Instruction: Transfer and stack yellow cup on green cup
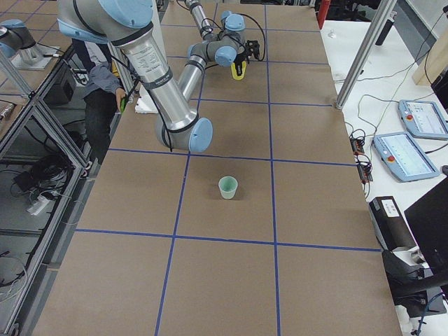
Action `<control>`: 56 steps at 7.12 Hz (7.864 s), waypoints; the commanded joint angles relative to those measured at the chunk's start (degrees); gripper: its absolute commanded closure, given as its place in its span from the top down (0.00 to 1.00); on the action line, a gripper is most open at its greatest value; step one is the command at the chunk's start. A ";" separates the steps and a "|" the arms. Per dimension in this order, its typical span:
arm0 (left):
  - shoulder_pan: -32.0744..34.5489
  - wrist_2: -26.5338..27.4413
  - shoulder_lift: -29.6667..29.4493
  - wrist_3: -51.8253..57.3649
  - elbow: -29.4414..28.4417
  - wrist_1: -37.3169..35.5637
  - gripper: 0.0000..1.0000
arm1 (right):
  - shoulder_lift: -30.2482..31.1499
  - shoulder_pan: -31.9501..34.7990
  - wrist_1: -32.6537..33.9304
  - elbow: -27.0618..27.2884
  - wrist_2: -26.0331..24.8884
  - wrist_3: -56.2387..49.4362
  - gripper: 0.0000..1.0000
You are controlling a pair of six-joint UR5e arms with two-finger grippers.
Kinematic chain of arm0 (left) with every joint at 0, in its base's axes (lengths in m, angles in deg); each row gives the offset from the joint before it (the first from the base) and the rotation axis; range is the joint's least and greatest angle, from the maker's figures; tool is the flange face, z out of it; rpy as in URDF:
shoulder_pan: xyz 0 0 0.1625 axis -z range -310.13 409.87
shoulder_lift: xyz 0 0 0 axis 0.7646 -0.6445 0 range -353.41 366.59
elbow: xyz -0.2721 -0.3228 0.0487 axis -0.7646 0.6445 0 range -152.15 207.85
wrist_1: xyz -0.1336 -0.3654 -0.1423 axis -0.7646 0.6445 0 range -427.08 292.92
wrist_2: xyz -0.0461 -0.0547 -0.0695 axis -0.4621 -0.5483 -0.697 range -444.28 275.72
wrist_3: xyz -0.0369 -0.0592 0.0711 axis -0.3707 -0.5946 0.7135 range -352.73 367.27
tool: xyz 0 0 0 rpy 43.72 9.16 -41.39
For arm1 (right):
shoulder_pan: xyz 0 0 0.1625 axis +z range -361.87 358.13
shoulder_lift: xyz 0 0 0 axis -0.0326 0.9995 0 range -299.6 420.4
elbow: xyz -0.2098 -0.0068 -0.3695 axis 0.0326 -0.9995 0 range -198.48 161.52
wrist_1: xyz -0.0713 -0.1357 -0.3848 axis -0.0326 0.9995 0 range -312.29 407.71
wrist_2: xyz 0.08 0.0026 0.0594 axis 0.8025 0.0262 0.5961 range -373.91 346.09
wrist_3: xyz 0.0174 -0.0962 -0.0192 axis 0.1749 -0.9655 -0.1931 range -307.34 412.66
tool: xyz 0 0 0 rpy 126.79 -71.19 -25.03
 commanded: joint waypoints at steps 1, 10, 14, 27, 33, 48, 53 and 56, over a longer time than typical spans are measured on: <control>0.10 5.04 0.14 0.02 0.00 -0.08 0.99 | 1.65 6.73 1.57 0.04 0.82 -0.38 0.00; 19.83 5.11 8.93 0.02 2.11 -36.55 0.99 | 10.01 21.17 1.39 -0.14 7.33 -15.76 0.00; 35.56 -11.60 12.25 4.63 8.60 -67.19 1.00 | 12.64 26.09 1.39 0.21 12.58 -22.42 0.00; 59.42 -33.25 25.27 20.93 7.11 -93.86 1.00 | 51.82 39.11 -13.33 8.22 22.88 -43.01 0.00; 59.33 -33.34 28.09 20.93 10.72 -93.77 1.00 | 54.22 32.87 -17.76 6.19 22.18 -37.91 0.00; 59.34 -33.34 28.53 21.11 10.81 -93.77 1.00 | 50.89 31.46 -17.86 3.73 20.25 -37.91 1.00; 59.33 -33.34 28.53 21.02 10.64 -93.77 1.00 | 48.43 47.06 -2.36 1.88 18.40 -60.24 1.00; 59.33 -33.25 28.62 21.02 10.11 -93.77 1.00 | 46.75 55.54 7.11 1.45 18.14 -65.95 1.00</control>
